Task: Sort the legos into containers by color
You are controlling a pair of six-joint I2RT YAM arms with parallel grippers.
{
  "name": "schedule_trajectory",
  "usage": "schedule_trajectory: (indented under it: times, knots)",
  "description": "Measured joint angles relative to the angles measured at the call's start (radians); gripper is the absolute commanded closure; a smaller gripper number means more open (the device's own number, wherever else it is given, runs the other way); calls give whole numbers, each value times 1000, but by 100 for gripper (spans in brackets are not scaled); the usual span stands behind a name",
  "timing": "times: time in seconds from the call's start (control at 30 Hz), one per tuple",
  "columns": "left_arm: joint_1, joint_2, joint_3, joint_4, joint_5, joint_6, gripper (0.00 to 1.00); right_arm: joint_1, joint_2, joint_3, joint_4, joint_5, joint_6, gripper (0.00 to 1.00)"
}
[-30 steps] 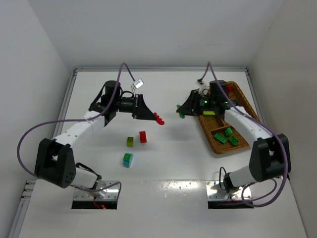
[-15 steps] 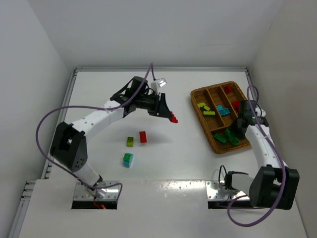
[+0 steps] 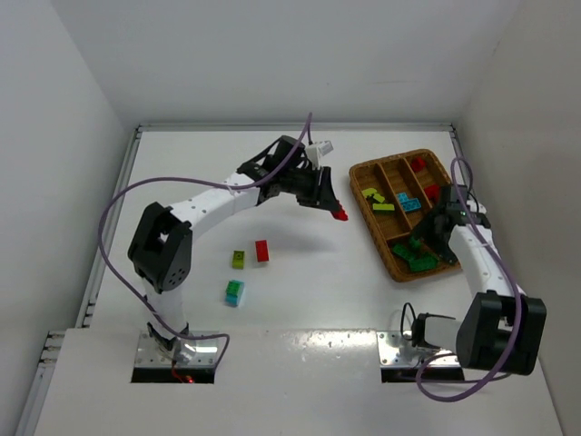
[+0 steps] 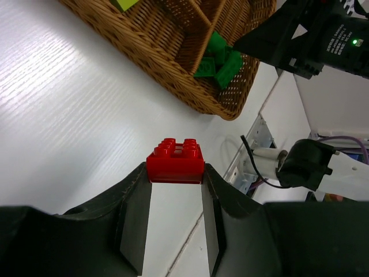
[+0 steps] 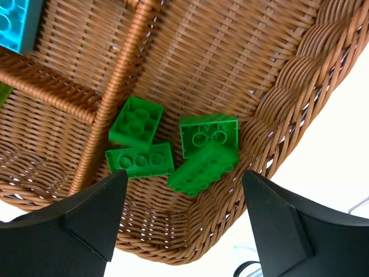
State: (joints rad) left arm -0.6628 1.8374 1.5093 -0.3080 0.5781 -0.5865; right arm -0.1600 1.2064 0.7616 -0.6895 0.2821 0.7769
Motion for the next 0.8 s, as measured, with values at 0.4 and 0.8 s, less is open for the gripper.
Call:
schedule_trajectory:
  times: [0.4,0.8]
  knots:
    - [-13,32,40,-26,11,-2,100,156,-145,76,96,-352,-200,27]
    - [-9,32,66,-71,65,6,100,632,58,299,158,-455,-447,40]
